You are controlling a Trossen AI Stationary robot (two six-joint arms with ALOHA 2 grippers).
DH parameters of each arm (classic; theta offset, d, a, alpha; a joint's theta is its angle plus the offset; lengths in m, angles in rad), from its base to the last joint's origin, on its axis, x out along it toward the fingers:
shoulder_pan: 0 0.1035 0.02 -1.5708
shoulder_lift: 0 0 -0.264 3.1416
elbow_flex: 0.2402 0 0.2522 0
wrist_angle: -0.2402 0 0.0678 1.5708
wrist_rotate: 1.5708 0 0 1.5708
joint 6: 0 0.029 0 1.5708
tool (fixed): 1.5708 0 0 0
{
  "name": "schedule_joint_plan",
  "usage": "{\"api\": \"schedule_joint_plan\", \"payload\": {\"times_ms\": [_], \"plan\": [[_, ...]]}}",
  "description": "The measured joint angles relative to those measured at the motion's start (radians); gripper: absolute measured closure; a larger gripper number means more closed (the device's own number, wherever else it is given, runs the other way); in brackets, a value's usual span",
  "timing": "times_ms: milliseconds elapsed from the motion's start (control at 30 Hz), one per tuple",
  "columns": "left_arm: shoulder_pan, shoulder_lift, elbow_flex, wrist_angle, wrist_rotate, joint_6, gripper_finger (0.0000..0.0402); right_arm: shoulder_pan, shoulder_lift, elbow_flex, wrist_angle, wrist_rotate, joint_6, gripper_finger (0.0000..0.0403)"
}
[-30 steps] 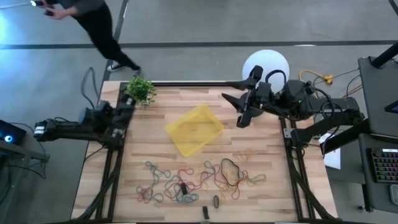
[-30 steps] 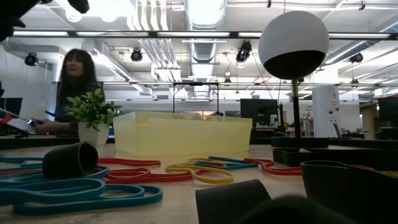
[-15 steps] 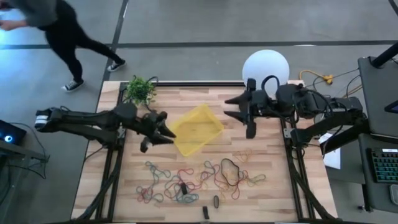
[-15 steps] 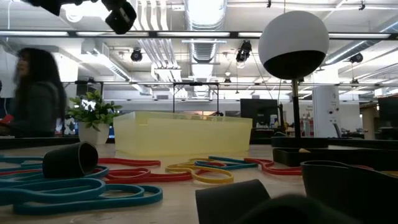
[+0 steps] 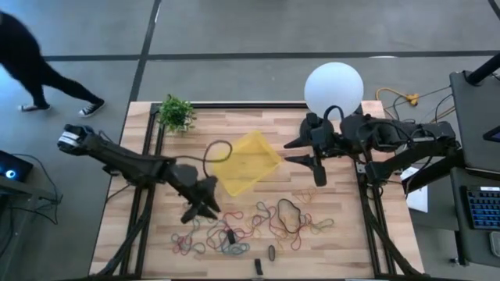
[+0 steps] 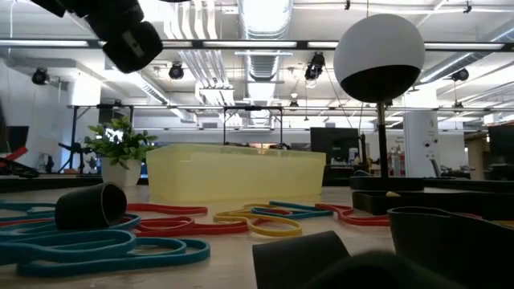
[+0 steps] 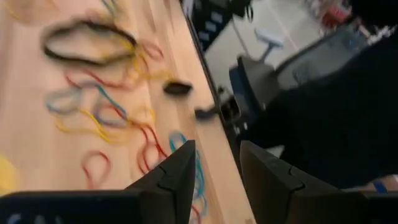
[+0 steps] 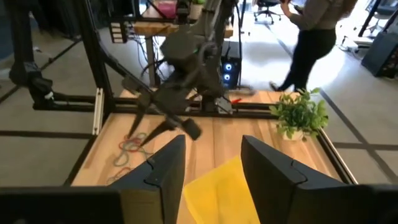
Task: Pick and place rubber bands into bin
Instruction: Put the blue rubber band into the yellow bin
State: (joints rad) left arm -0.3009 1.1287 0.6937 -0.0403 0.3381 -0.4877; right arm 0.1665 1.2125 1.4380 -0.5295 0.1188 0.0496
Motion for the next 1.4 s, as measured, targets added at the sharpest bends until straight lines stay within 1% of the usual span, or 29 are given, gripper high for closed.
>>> {"api": "schedule_joint_plan", "payload": {"times_ms": [133,233,333,533,633,800,967,1100,1233,1400], "plan": [[-0.066,0.07,0.0,-0.013,-0.003,-0.081,0.029,0.0,0.0,0.0,-0.022,0.0,-0.008,0.0265],[-0.099,0.098,0.0,-0.073,-0.012,-0.135,0.029,0.0,0.0,0.0,-0.045,0.001,-0.009,0.0269],[-0.121,0.11,0.0,-0.166,-0.071,-0.167,0.029,0.0,0.0,0.0,-0.068,0.002,-0.007,0.0271],[-0.163,0.102,0.0,-0.362,-0.228,-0.215,0.029,0.0,0.0,-0.016,-0.089,0.003,-0.005,0.0269],[-0.178,0.106,0.0,-0.412,-0.279,-0.217,0.029,0.0,0.0,-0.028,-0.088,0.003,-0.008,0.0271],[-0.196,0.149,0.001,-0.416,-0.324,-0.211,0.029,0.0,0.0,-0.057,-0.089,0.003,-0.008,0.0275],[-0.229,0.24,0.001,-0.413,-0.342,-0.179,0.029,-0.001,0.0,-0.075,-0.088,0.003,-0.005,0.0274],[-0.239,0.302,0.001,-0.415,-0.357,-0.187,0.029,-0.001,0.0,-0.079,-0.087,0.004,-0.008,0.0274],[-0.239,0.33,0.002,-0.417,-0.398,-0.195,0.029,-0.001,0.0,-0.08,-0.086,0.004,-0.011,0.0277],[-0.238,0.357,0.013,-0.416,-0.403,-0.187,0.029,-0.001,0.0,-0.08,-0.082,0.004,-0.016,0.0274]]}}
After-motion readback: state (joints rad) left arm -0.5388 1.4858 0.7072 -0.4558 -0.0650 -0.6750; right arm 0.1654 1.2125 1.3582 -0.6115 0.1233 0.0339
